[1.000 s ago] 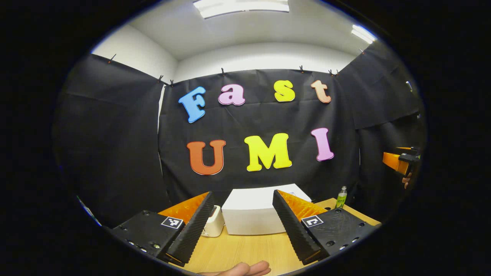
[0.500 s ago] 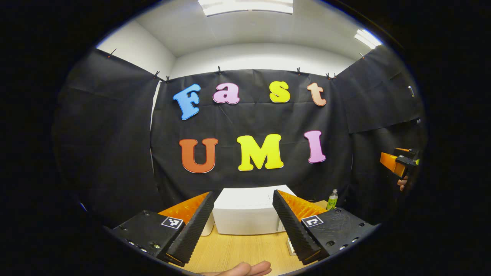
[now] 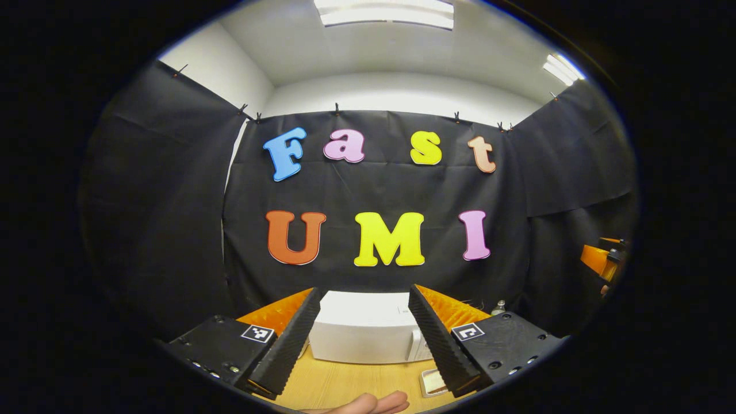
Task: Open the microwave oven with the left hand, put the food in, and close the microwave oven.
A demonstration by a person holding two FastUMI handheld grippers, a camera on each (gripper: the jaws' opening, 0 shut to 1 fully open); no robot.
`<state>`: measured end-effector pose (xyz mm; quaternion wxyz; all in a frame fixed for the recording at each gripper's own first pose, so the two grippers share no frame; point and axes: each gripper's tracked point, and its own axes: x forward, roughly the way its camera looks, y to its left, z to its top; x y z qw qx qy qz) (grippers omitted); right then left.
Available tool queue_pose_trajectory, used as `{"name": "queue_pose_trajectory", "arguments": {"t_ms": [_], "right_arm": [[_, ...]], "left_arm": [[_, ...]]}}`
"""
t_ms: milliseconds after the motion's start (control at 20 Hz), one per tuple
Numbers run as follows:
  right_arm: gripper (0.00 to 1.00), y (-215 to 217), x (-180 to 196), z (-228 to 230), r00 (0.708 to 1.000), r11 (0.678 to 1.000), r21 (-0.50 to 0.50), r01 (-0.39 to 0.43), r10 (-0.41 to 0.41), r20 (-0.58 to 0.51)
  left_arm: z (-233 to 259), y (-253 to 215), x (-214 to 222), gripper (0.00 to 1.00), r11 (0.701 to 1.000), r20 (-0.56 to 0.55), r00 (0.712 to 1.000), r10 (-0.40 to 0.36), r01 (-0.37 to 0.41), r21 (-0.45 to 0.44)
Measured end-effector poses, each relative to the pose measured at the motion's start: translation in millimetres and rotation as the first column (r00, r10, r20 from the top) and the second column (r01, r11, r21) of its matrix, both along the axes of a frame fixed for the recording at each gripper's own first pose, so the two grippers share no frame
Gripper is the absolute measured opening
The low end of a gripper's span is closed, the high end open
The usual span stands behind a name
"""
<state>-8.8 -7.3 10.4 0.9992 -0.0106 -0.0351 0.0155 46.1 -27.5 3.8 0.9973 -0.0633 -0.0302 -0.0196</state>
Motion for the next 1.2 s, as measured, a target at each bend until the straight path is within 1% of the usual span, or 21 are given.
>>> {"name": "queue_pose_trajectory", "arguments": {"t_ms": [100, 150, 200, 300, 400, 450, 500, 650, 750, 800, 850, 1000, 1100, 1150, 1200], "right_arm": [[0.94, -5, 4, -3, 1.0, 1.0, -0.005, 0.001, -0.001, -0.005], [1.0, -5, 3, -6, 1.0, 1.0, -0.001, -0.002, 0.002, -0.012], [0.94, -6, 2, -7, 1.0, 1.0, 0.004, -0.004, 0.004, -0.009], [0.94, -1, -3, 0, 1.0, 0.999, 0.018, -0.028, 0.028, 0.007], [0.94, -7, -5, 8, 0.999, 1.0, 0.018, -0.018, 0.017, 0.034], [1.0, -6, -7, 10, 0.999, 1.0, 0.014, -0.019, 0.018, 0.044], [0.94, -5, -9, 13, 0.998, 1.0, 0.008, -0.025, 0.024, 0.05], [0.94, -5, -21, 17, 0.997, 0.999, -0.011, -0.03, 0.031, 0.068], [0.94, -8, -26, 19, 0.996, 0.999, -0.02, -0.031, 0.032, 0.081], [1.0, -9, -27, 19, 0.996, 0.999, -0.022, -0.033, 0.035, 0.085], [0.94, -11, -26, 18, 0.996, 0.999, -0.024, -0.033, 0.035, 0.086], [0.94, -19, -22, 13, 0.995, 0.999, -0.029, -0.034, 0.036, 0.089], [0.94, -24, -18, 14, 0.993, 0.999, -0.026, -0.039, 0.042, 0.111], [1.0, -31, -13, 11, 0.993, 0.999, -0.025, -0.031, 0.034, 0.116], [0.94, -34, -9, 8, 0.993, 0.999, -0.029, -0.03, 0.033, 0.112]], "left_arm": [[-11, -7, 16, 0.96, 1.0, -0.016, 1.0, -0.007, 0.006, -0.016], [-20, -13, 24, 0.96, 1.0, -0.038, 0.999, -0.015, 0.014, -0.024], [-31, -18, 33, 0.97, 0.999, -0.054, 0.998, -0.025, 0.023, -0.033], [-48, -31, 52, 0.97, 0.998, -0.085, 0.995, -0.044, 0.04, -0.043], [-71, -49, 71, 0.97, 0.997, -0.115, 0.991, -0.065, 0.06, -0.04], [-83, -58, 79, 0.96, 0.997, -0.128, 0.989, -0.07, 0.066, -0.038], [-96, -65, 89, 0.95, 0.997, -0.143, 0.987, -0.077, 0.073, -0.038], [-135, -98, 117, 0.96, 0.99, -0.185, 0.973, -0.136, 0.128, -0.053], [-156, -113, 135, 0.96, 0.989, -0.176, 0.973, -0.149, 0.144, -0.038], [-169, -118, 144, 0.96, 0.99, -0.177, 0.974, -0.142, 0.139, -0.032], [-182, -127, 152, 0.95, 0.988, -0.191, 0.97, -0.152, 0.149, -0.029], [-216, -150, 172, 0.95, 0.986, -0.223, 0.961, -0.162, 0.164, -0.009], [-238, -163, 181, 0.95, 0.986, -0.239, 0.957, -0.164, 0.168, -0.004], [-250, -168, 185, 0.95, 0.985, -0.256, 0.952, -0.167, 0.174, 0.006], [-262, -174, 187, 0.95, 0.985, -0.273, 0.948, -0.163, 0.174, 0.016]]}}
